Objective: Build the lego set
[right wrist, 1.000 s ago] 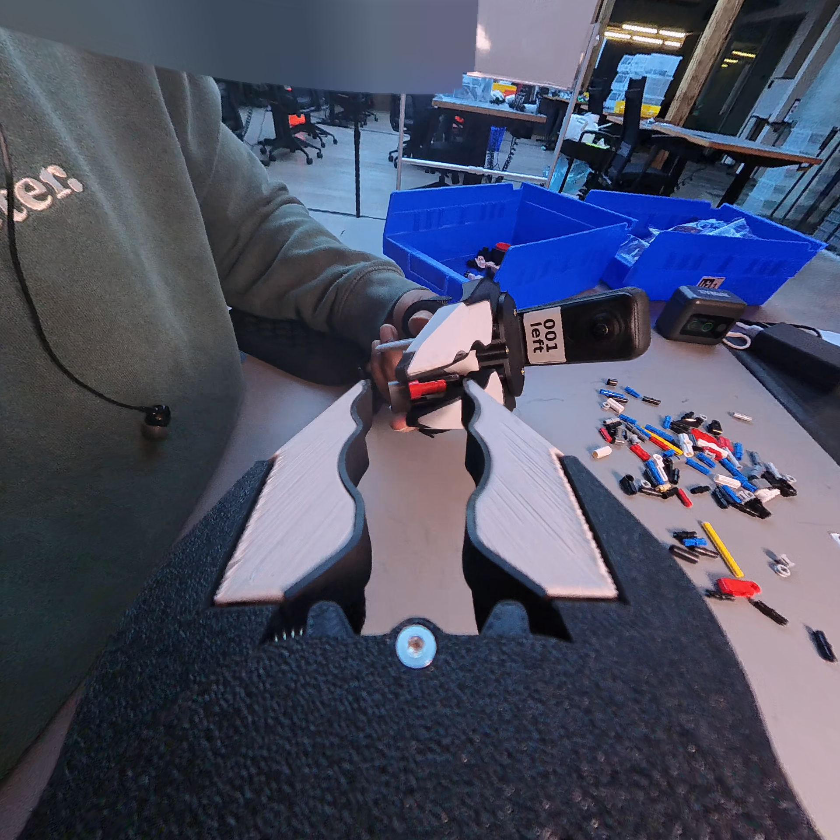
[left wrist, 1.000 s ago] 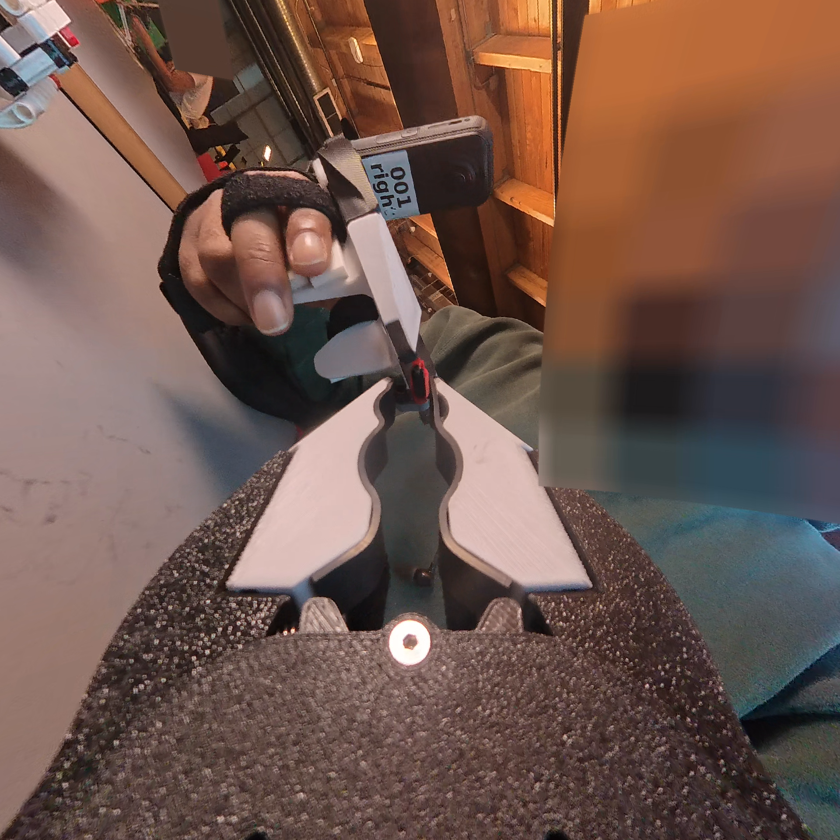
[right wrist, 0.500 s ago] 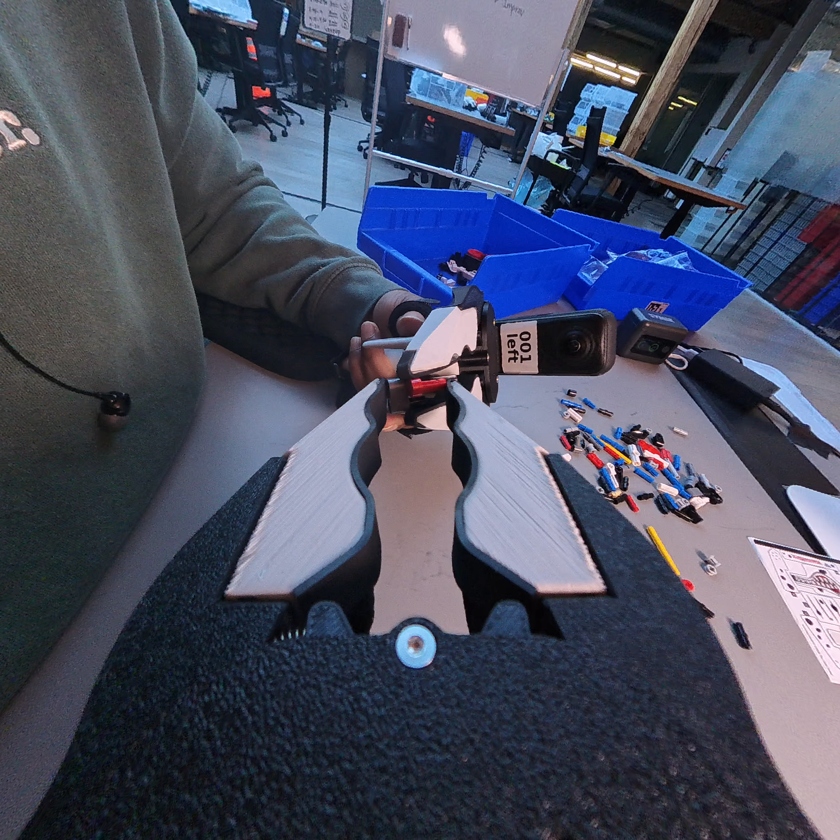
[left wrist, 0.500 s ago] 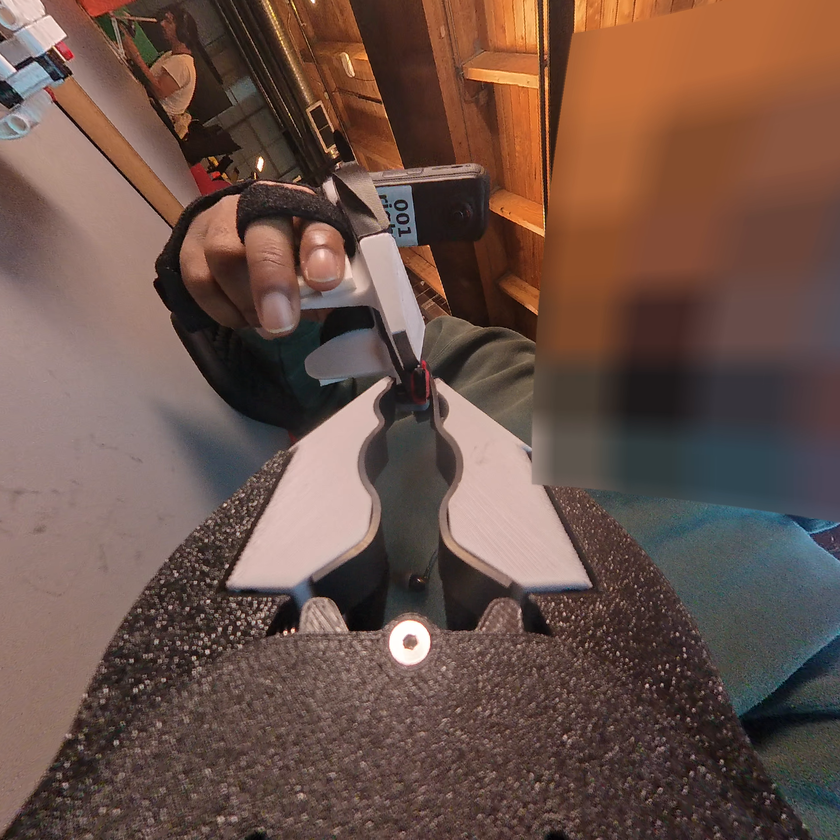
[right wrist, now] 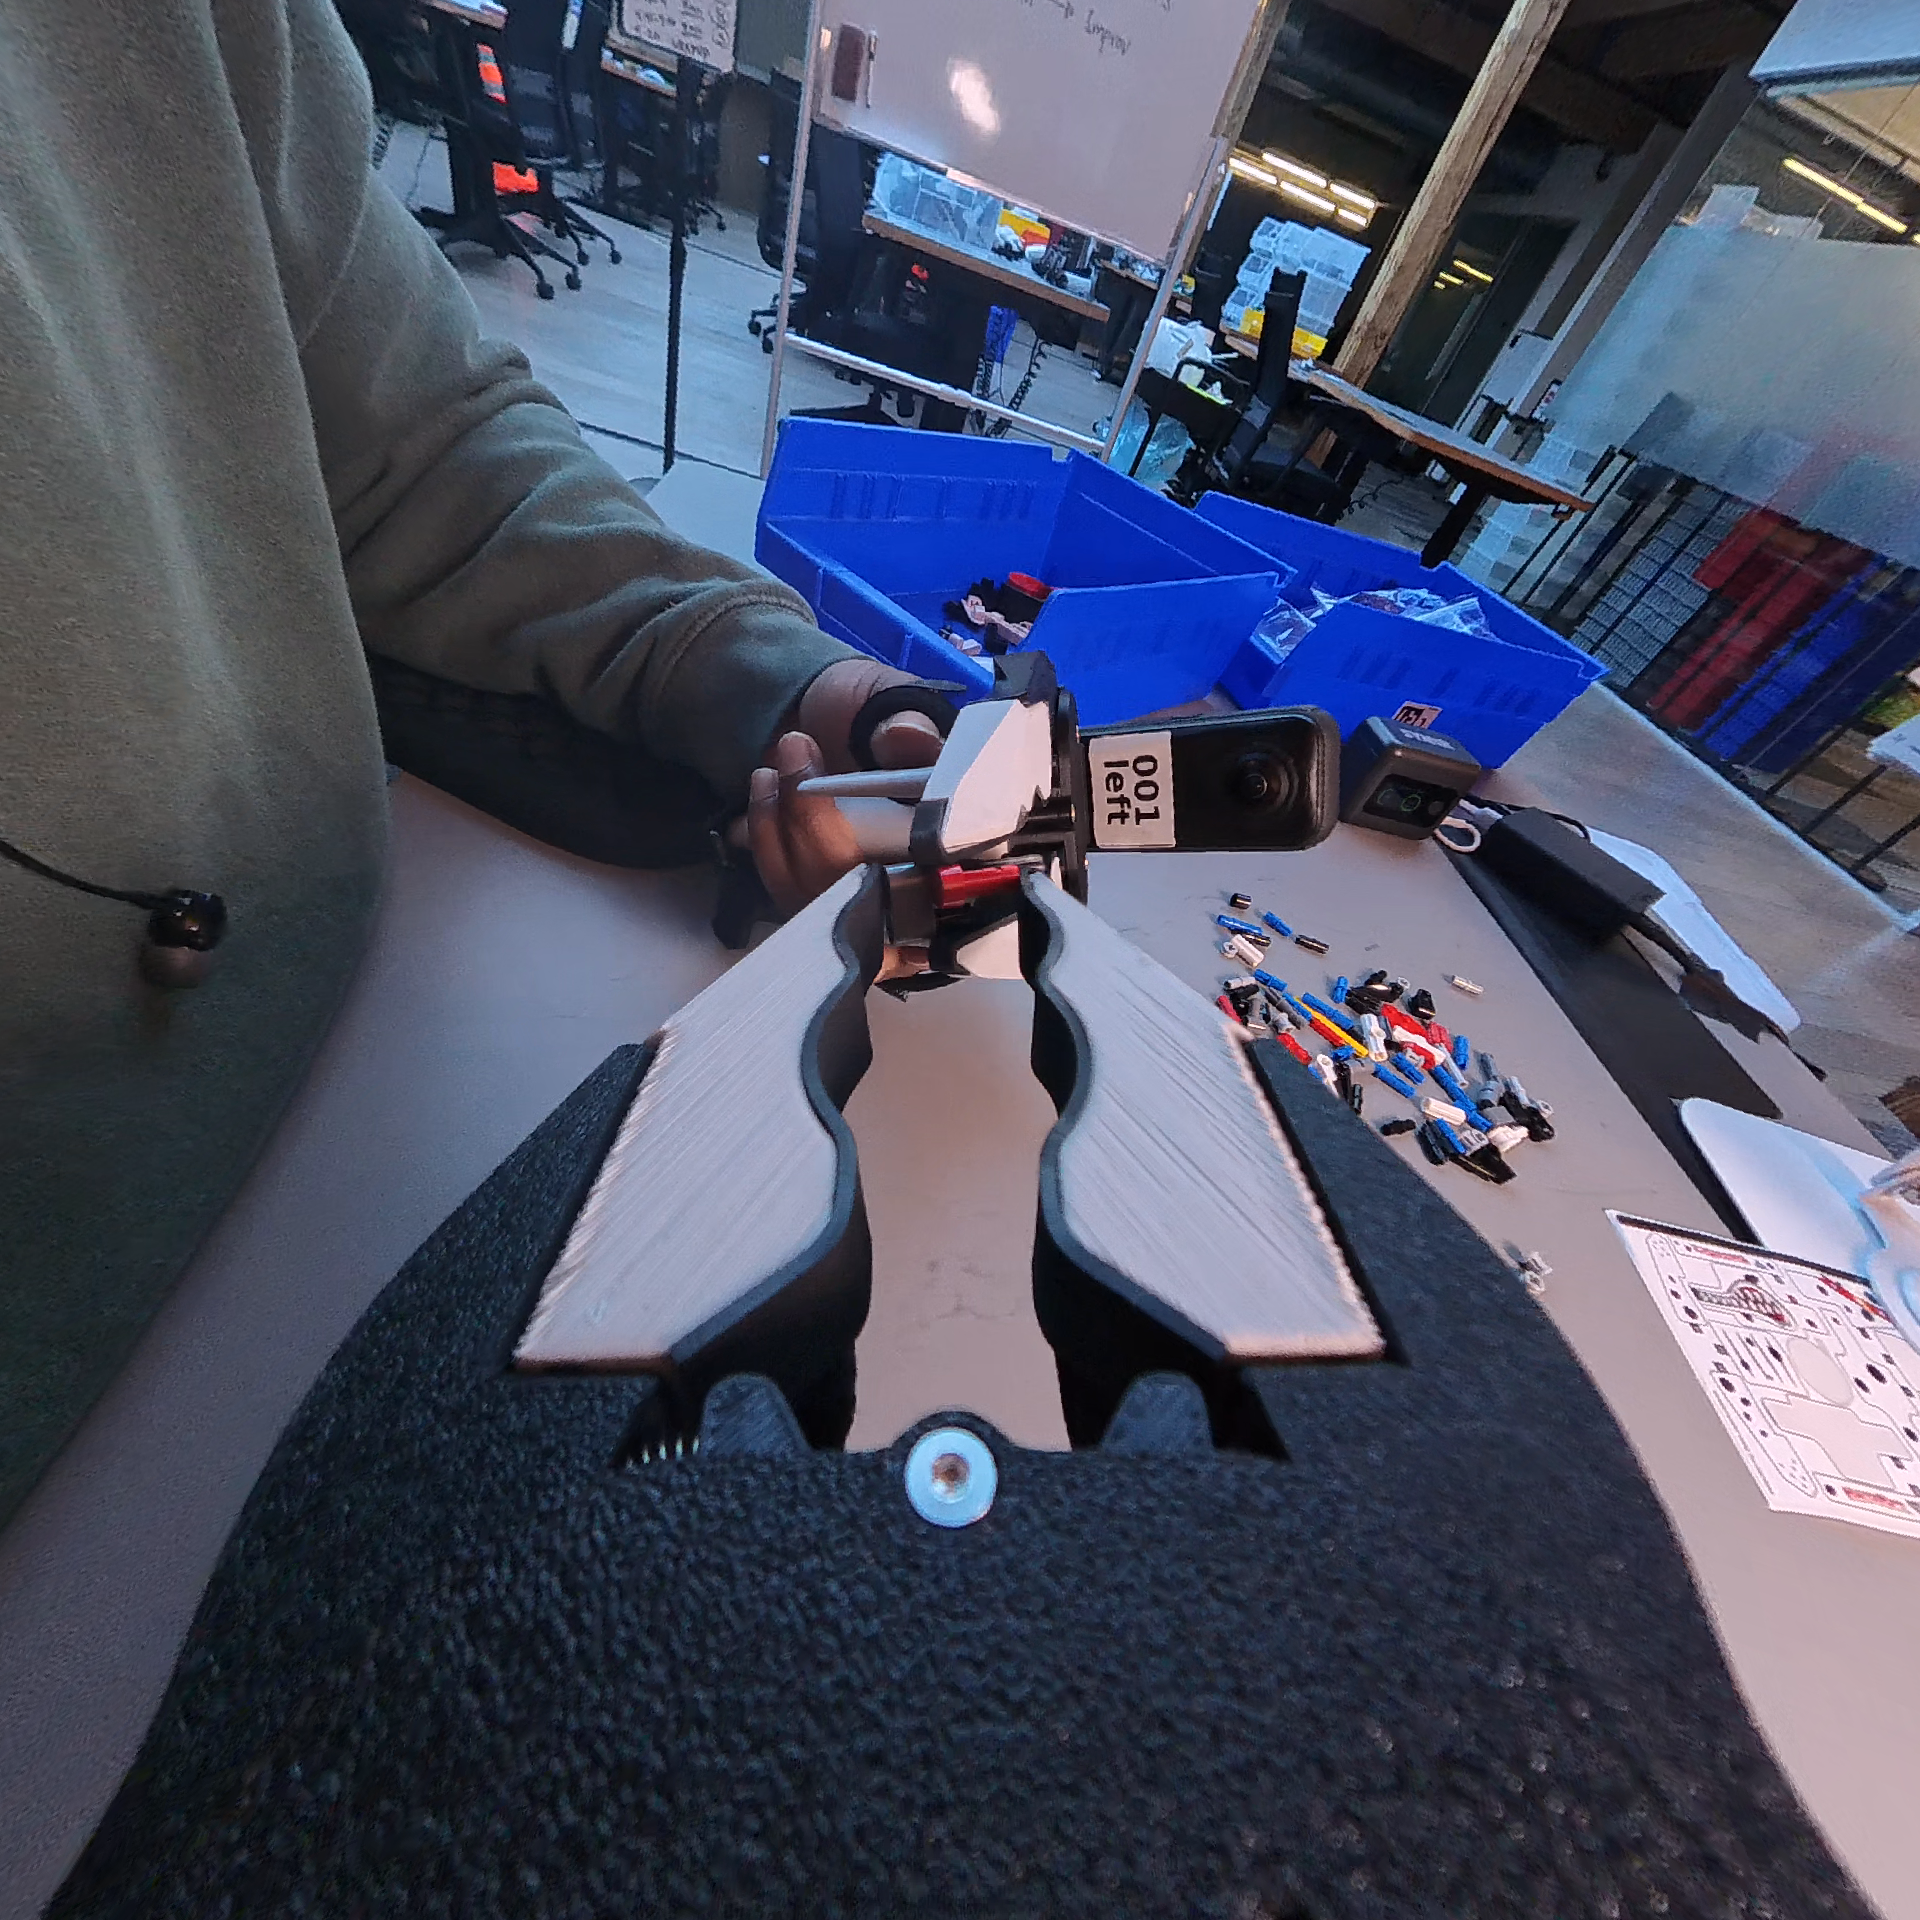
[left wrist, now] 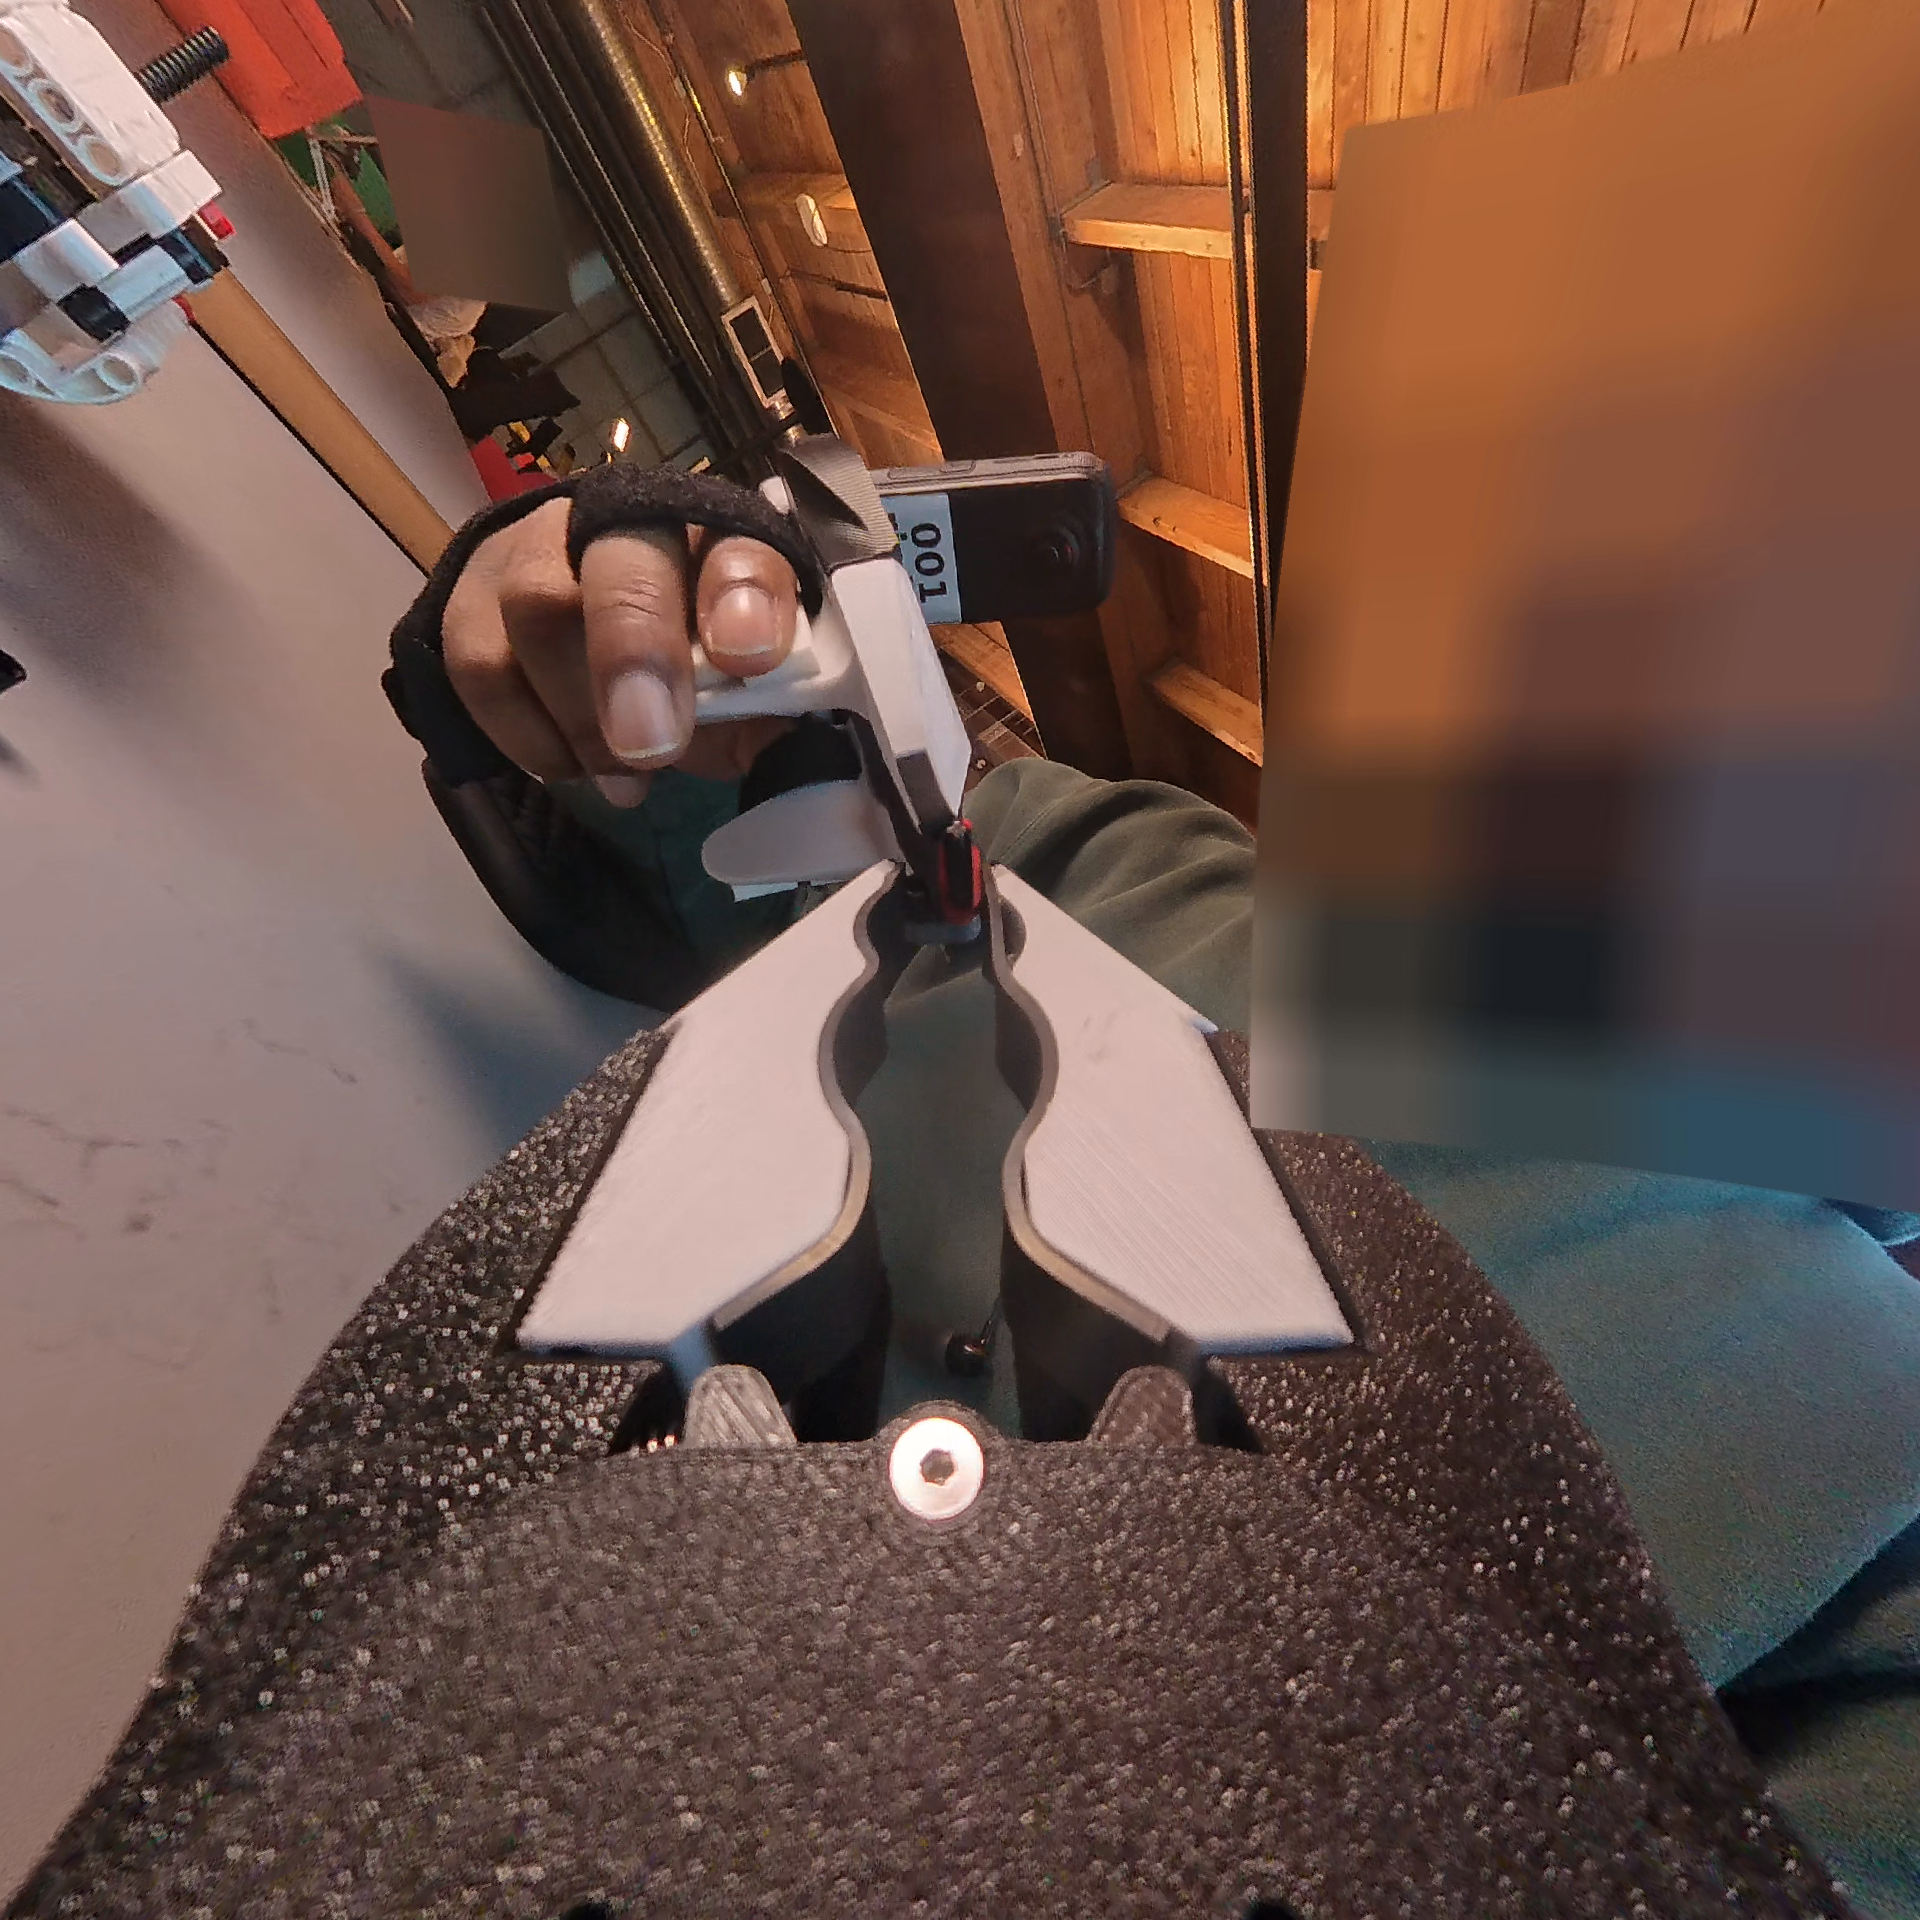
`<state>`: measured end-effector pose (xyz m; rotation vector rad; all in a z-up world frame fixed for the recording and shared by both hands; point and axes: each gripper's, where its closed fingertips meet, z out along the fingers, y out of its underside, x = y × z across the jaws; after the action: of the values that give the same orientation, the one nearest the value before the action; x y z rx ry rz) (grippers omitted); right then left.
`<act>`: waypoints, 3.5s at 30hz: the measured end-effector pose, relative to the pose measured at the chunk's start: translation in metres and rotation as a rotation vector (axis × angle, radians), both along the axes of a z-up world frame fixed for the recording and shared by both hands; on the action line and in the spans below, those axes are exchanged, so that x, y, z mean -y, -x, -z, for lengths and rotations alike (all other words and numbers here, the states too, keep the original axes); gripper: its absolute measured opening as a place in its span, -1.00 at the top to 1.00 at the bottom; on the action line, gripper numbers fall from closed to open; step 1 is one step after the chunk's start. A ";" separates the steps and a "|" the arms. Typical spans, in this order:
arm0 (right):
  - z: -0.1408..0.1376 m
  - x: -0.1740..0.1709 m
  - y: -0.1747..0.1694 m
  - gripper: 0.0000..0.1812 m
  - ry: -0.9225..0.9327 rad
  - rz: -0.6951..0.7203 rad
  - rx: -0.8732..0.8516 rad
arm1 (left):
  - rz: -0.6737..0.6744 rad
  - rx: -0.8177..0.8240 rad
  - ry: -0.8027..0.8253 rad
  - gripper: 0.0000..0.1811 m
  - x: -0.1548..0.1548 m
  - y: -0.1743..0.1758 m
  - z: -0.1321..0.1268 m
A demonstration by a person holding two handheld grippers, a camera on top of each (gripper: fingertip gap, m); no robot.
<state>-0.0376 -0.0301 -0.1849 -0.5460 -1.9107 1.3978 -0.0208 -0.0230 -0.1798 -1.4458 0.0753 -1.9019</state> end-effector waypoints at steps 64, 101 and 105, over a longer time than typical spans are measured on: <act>0.067 -0.078 0.019 0.67 -0.078 0.376 0.304 | -0.360 -1.468 -0.033 0.69 -0.036 0.031 0.136; 0.090 -0.099 0.010 0.68 -0.173 0.380 0.377 | -0.261 -1.443 -0.151 0.82 -0.021 0.034 0.133; 0.089 -0.099 0.011 0.69 -0.162 0.382 0.371 | -0.269 -1.425 -0.129 0.87 -0.026 0.029 0.133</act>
<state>-0.0482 0.0691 -0.2740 -1.0846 -2.0408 0.9347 -0.0495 0.0032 -0.3130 -2.2586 0.6008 -0.3553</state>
